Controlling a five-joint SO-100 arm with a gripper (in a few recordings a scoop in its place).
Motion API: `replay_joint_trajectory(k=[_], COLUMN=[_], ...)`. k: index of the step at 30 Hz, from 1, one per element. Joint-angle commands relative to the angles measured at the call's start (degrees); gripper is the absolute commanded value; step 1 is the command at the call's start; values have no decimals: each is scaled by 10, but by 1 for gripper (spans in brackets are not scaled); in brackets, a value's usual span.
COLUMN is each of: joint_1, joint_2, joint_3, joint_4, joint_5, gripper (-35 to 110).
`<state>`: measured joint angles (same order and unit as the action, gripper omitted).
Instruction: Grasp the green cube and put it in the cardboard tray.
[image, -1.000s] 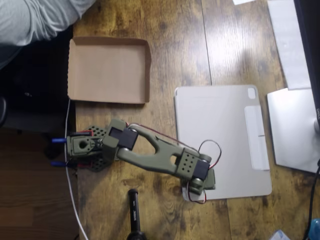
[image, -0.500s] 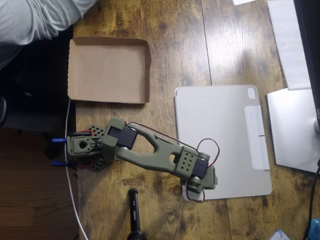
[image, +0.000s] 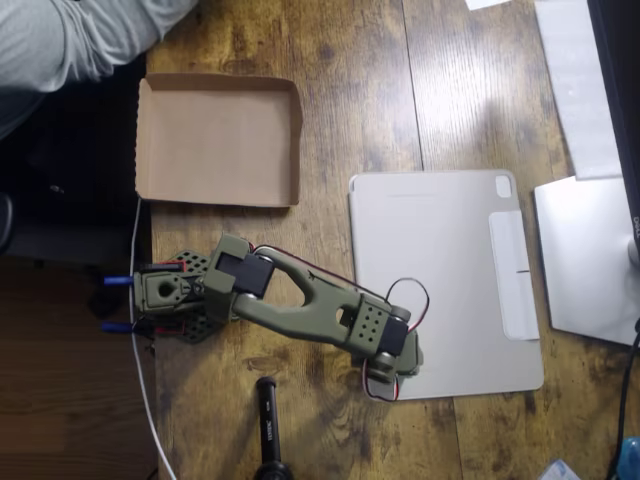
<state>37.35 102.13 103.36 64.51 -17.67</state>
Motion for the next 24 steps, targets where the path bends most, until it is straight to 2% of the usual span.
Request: replay_joint_trajectory(k=[1, 10, 24], joint_1=[4, -2, -8], joint_2=[26, 28, 28], joint_3=[12, 52, 62], joint_4=[-16, -59, -83], joint_5=[-9, -12, -18], gripper=[27, 26, 7])
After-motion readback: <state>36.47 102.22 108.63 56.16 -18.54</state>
